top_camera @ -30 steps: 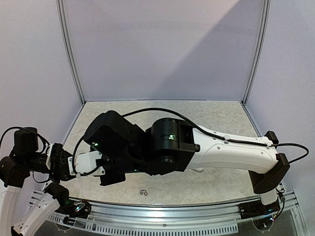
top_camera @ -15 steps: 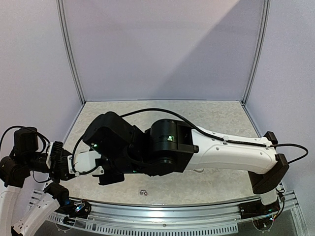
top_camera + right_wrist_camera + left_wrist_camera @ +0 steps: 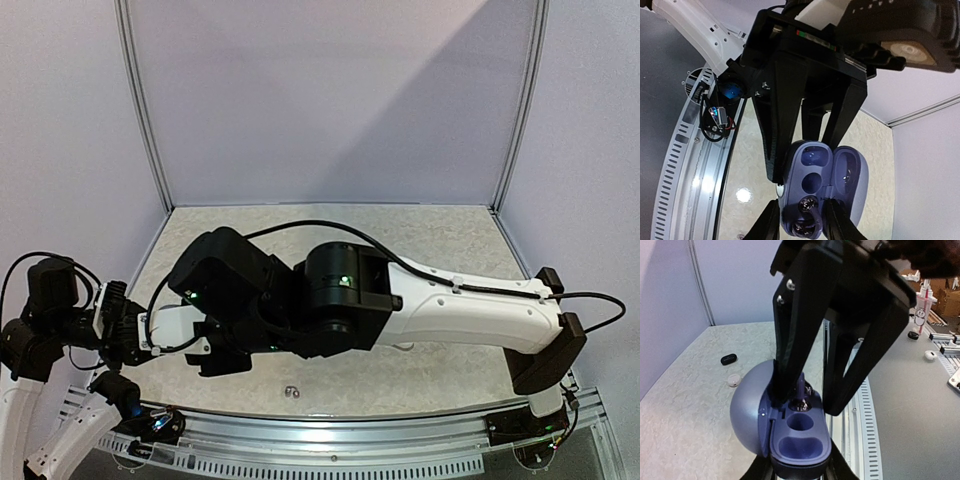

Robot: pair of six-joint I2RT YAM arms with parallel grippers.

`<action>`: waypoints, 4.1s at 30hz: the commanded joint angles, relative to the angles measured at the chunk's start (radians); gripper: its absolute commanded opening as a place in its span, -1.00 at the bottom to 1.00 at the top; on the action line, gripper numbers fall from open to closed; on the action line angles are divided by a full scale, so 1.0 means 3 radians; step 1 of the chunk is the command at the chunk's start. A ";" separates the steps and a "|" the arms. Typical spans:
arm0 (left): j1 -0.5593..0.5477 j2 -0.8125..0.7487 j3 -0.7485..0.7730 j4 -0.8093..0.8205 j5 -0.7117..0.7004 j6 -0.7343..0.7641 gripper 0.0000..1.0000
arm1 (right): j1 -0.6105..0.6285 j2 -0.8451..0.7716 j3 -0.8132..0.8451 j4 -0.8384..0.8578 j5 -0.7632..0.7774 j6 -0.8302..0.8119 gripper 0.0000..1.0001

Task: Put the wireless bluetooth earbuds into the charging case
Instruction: Insert the right earbud into the right side groove of the charging case, then adjust the left earbud at the center of the board.

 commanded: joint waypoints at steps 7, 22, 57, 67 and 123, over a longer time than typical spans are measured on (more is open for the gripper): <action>-0.0045 -0.0064 -0.0018 0.0126 0.0216 -0.0068 -1.00 | -0.0091 -0.0225 -0.0120 0.0092 -0.0255 0.0298 -0.23; -0.0046 -0.0098 -0.0124 0.0528 0.0092 -0.0609 -1.00 | -0.0121 -0.1042 -0.0919 0.1069 -0.0729 0.0706 -0.10; -0.0042 -0.0461 -0.0266 0.0695 -0.0367 -0.0959 -1.00 | -0.0966 -0.0263 -0.3002 0.1129 -0.1265 0.2465 -0.57; -0.0043 -0.0452 -0.0276 0.0699 -0.0357 -0.0952 -1.00 | -0.0963 -0.0138 -0.3062 0.1157 -0.1576 0.2410 -0.49; -0.0045 -0.0409 -0.0279 0.0667 -0.0312 -0.0893 -1.00 | -0.0656 -0.0107 -0.2883 0.1019 -0.1652 0.1250 0.35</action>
